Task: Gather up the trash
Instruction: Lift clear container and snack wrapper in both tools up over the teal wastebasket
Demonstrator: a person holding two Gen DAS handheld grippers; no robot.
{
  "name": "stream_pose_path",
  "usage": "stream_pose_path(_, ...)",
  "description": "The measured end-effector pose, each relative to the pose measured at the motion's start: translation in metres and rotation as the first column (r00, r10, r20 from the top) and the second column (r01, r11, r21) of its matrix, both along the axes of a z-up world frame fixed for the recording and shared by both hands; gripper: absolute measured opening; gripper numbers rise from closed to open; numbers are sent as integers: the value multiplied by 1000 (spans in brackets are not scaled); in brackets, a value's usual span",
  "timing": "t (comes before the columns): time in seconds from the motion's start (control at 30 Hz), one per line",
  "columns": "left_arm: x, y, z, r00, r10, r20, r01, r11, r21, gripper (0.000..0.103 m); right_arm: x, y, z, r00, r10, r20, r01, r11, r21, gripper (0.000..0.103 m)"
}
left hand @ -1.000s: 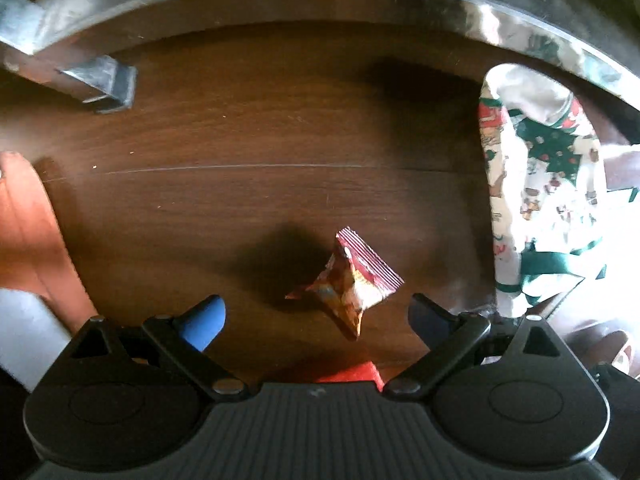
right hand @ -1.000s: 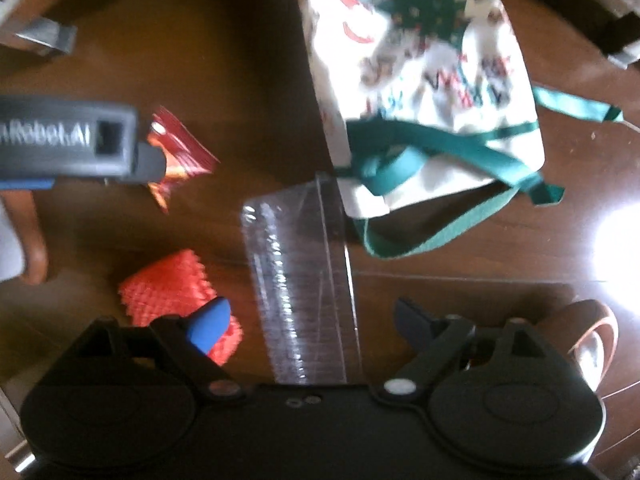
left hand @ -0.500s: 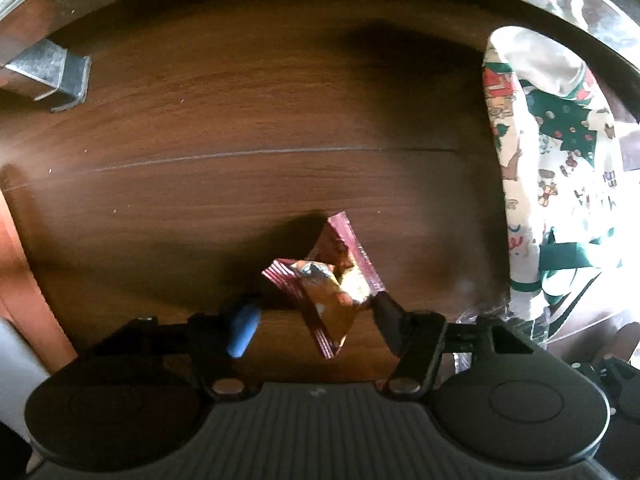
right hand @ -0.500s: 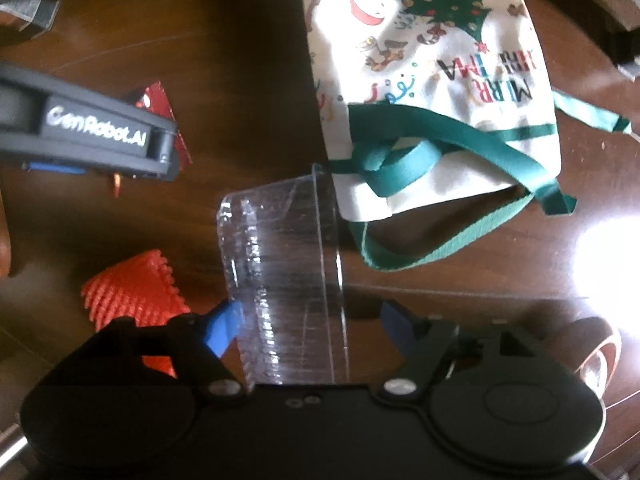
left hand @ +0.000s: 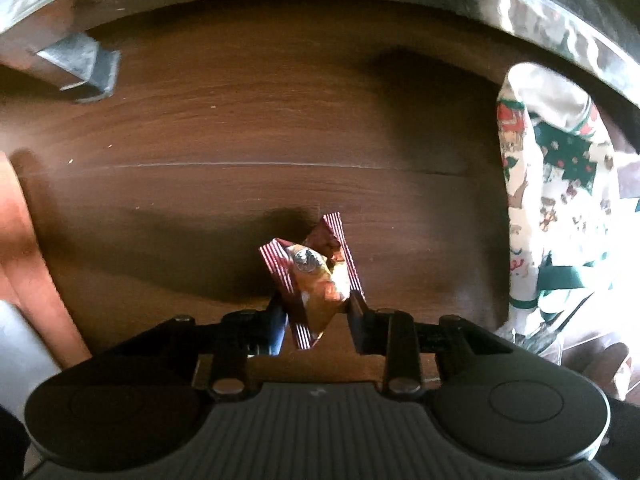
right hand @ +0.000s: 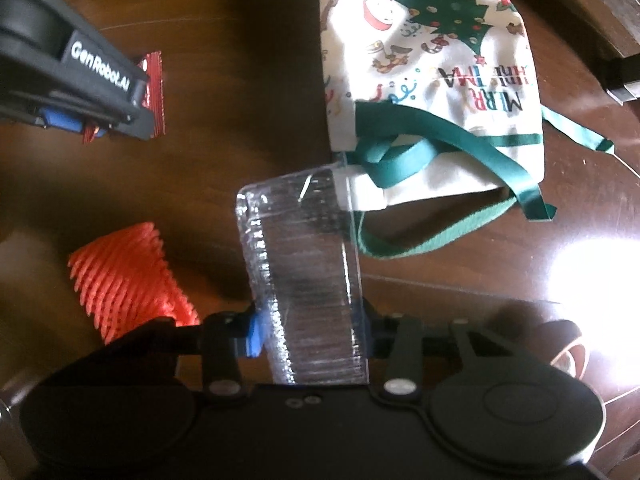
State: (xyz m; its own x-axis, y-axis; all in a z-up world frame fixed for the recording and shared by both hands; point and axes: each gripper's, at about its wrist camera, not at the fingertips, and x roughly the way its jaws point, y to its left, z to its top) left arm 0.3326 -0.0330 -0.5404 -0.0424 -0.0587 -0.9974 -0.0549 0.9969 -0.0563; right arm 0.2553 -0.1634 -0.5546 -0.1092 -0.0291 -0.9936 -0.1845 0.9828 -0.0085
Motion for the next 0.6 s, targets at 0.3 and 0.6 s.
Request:
stream_pose_path(0.3,-8,27,57,996,71,59,-70,997,-15,30,-8,7,56,1000,-23,8,23,999,39,43)
stream_pose_path(0.6,-29,33,165,975,117,187,-103,991,-82,30,-23,6,168,986,-50,161,33,993,111,43)
